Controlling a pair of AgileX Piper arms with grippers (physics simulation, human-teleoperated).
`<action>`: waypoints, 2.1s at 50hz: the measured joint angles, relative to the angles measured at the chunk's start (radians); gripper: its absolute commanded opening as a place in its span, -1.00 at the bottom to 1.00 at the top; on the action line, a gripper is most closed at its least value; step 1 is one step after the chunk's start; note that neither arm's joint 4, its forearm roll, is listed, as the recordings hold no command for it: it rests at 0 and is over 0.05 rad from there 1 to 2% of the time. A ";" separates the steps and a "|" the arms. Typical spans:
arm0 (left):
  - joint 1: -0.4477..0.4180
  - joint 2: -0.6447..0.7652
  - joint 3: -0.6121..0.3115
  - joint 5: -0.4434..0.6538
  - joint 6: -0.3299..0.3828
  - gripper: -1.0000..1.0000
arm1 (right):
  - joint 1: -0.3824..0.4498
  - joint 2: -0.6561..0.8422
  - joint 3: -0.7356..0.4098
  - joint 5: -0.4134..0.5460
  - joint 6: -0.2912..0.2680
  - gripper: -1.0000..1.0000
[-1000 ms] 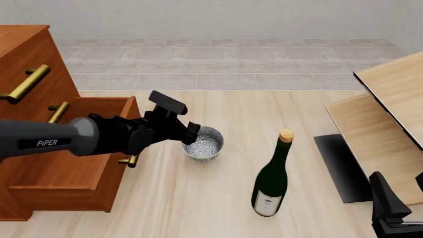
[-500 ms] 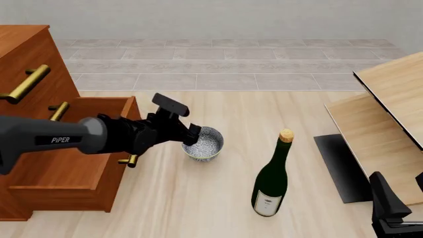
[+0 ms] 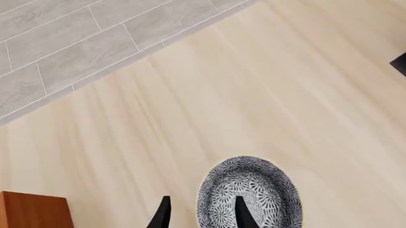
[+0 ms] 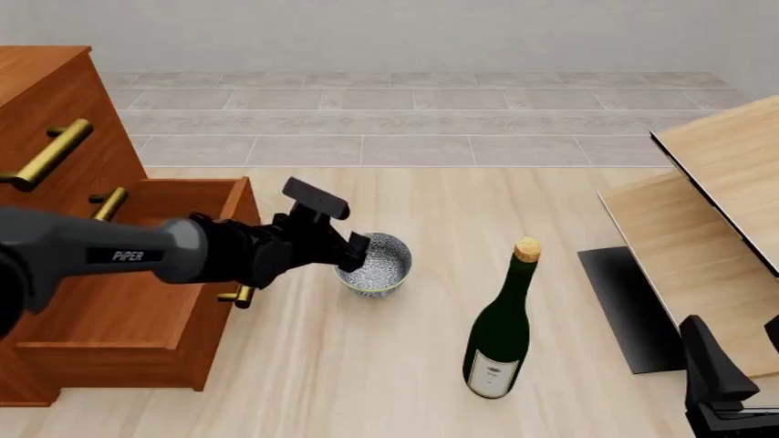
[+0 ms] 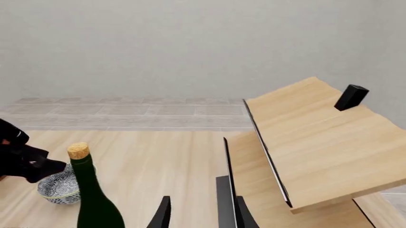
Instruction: Put the bowl on top of the cabinet.
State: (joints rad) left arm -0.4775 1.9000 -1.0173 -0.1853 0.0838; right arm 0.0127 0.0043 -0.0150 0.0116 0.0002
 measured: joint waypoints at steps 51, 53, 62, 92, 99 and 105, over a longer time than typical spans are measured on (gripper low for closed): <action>0.009 0.080 -0.030 -0.025 0.014 1.00 | 0.011 -0.002 -0.005 0.007 0.000 1.00; 0.008 0.082 -0.031 -0.026 0.015 1.00 | 0.011 -0.002 -0.005 0.007 0.000 1.00; 0.007 0.092 -0.035 -0.029 0.016 1.00 | 0.011 -0.001 -0.009 0.011 0.000 1.00; 0.010 0.123 -0.048 -0.036 0.019 1.00 | 0.011 0.000 -0.015 0.015 0.000 1.00; 0.012 0.136 -0.056 -0.038 0.021 1.00 | 0.011 0.000 -0.015 0.015 0.000 1.00; 0.009 0.134 -0.053 -0.045 0.020 -1.00 | 0.011 0.000 -0.015 0.015 0.000 1.00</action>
State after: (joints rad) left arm -0.4681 2.0345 -1.0705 -0.2305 0.1035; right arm 0.0237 0.0041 -0.0299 0.0271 0.0005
